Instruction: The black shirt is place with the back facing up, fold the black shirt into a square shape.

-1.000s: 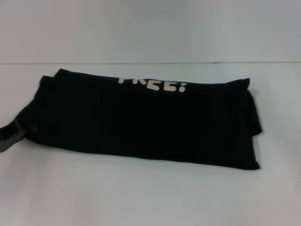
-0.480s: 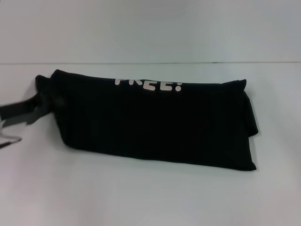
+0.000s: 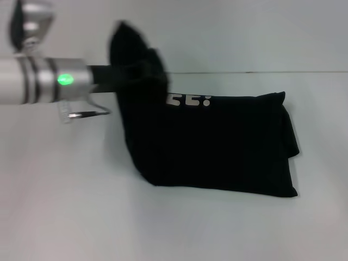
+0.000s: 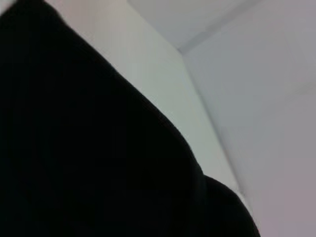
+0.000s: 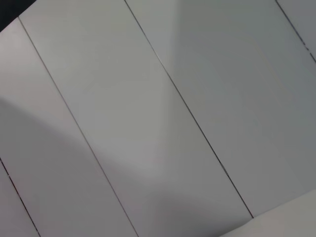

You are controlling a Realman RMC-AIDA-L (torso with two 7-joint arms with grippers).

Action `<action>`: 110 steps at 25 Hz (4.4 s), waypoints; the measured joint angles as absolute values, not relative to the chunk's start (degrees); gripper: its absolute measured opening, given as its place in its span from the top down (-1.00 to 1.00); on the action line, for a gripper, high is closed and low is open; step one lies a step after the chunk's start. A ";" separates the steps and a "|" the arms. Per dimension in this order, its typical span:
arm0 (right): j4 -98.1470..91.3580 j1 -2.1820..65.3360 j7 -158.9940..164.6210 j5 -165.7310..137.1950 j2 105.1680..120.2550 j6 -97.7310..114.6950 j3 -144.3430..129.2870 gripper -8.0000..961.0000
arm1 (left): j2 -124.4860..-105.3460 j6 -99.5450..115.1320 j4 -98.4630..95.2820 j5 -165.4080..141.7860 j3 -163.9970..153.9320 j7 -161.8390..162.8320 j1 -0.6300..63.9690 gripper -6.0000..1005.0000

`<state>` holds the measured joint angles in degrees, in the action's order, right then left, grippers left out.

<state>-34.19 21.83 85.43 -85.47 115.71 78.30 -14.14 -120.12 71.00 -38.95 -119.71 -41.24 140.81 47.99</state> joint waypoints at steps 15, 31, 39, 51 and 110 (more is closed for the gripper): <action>-33.93 24.55 86.48 -92.51 115.32 75.13 -14.69 -0.89 | -124.61 62.11 -27.13 -110.79 -78.49 132.96 59.20 0.81; -34.95 29.08 115.86 -111.28 107.32 80.27 -24.43 -0.89 | -113.67 84.51 -35.58 -110.56 -45.66 135.68 40.77 -0.31; -34.22 37.81 139.18 -126.54 105.08 85.55 -32.44 -0.89 | -110.15 83.25 -35.27 -111.17 -40.37 140.36 37.25 -0.91; -29.62 44.00 150.12 -132.98 105.56 85.03 -35.56 -0.89 | -111.14 82.64 -34.89 -110.90 -37.07 136.59 37.08 -0.92; -34.05 45.00 152.43 -135.14 111.21 73.78 -43.61 0.90 | -113.38 79.55 -34.78 -110.54 -36.22 135.29 37.97 -0.92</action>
